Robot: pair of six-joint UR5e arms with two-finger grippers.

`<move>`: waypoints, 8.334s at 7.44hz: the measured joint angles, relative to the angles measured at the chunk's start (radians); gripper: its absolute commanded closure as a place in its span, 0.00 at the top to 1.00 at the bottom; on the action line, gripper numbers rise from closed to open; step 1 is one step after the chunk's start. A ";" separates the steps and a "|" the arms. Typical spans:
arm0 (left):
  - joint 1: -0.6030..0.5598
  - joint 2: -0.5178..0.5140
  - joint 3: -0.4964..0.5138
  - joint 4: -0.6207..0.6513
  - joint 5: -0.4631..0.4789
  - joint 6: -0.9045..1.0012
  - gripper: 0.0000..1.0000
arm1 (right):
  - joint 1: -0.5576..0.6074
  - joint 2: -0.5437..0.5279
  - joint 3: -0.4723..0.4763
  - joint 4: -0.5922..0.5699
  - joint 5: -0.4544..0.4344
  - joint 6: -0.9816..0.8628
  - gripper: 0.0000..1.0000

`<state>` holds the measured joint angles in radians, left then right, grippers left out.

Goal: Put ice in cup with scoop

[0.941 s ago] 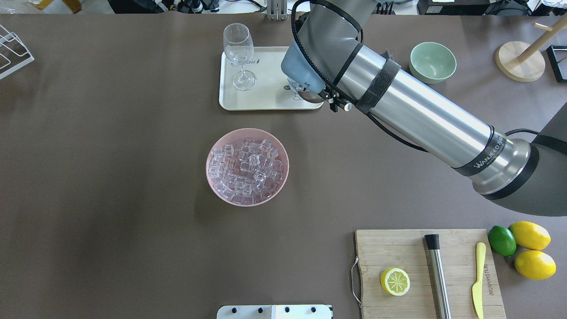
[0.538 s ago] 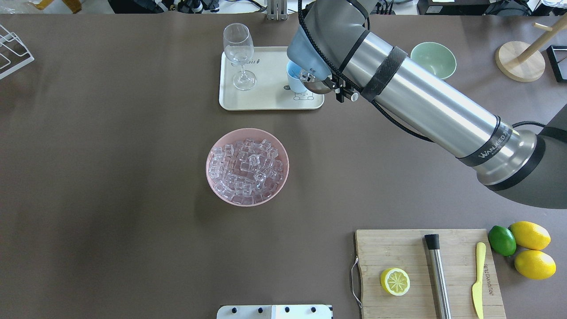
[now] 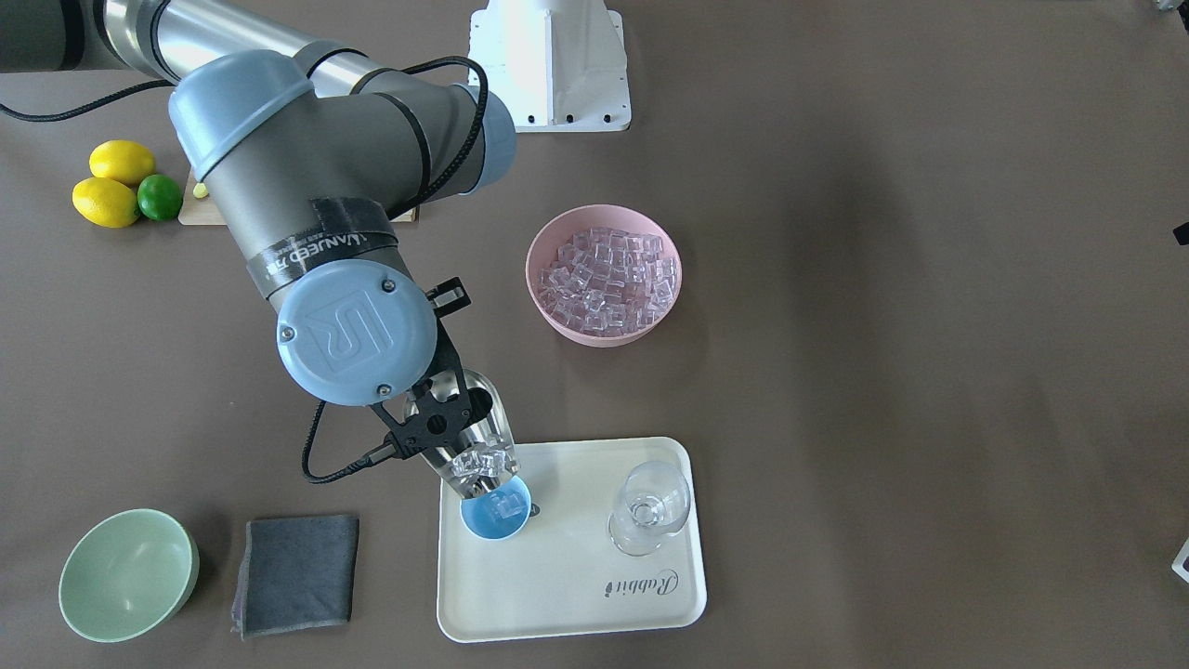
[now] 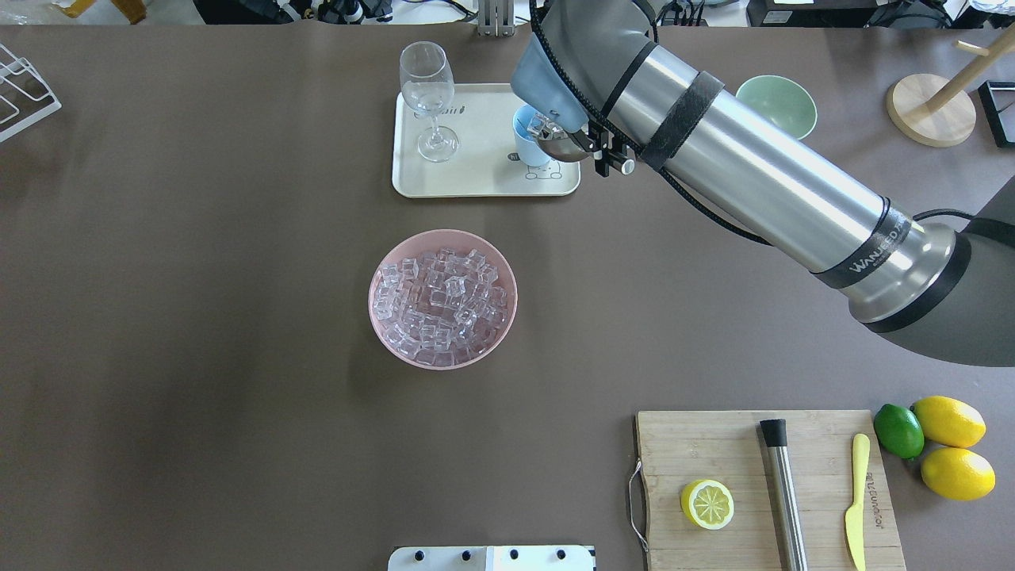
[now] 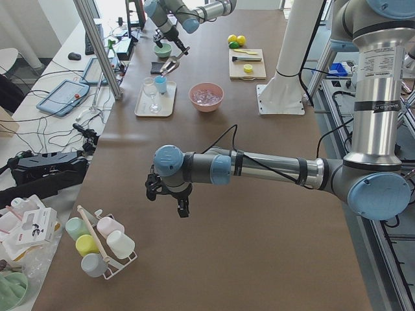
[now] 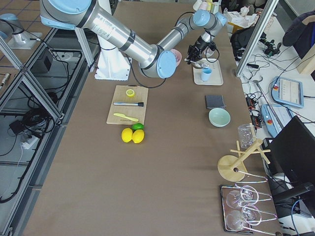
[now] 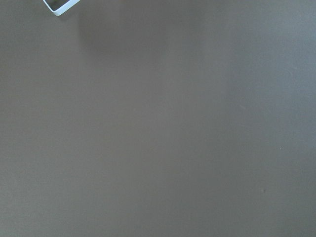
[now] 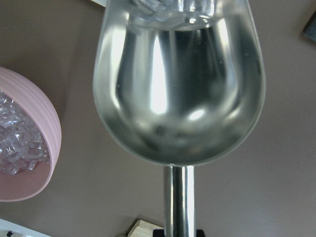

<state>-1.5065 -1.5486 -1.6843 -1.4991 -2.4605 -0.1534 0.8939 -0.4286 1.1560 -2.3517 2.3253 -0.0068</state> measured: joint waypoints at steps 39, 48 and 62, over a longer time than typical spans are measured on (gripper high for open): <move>-0.065 0.033 0.023 0.042 0.050 0.222 0.98 | -0.306 -0.971 0.775 0.878 -0.312 1.072 1.00; -0.064 0.045 0.015 0.042 0.045 0.225 0.98 | -0.096 -0.962 0.799 0.840 -0.232 0.832 1.00; -0.066 0.050 0.019 0.040 0.044 0.217 0.98 | 0.358 -1.155 0.607 0.780 -0.166 0.294 1.00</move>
<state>-1.5728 -1.4989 -1.6653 -1.4594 -2.4164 0.0638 1.2514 -1.5837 1.7633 -1.5719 2.1591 0.2870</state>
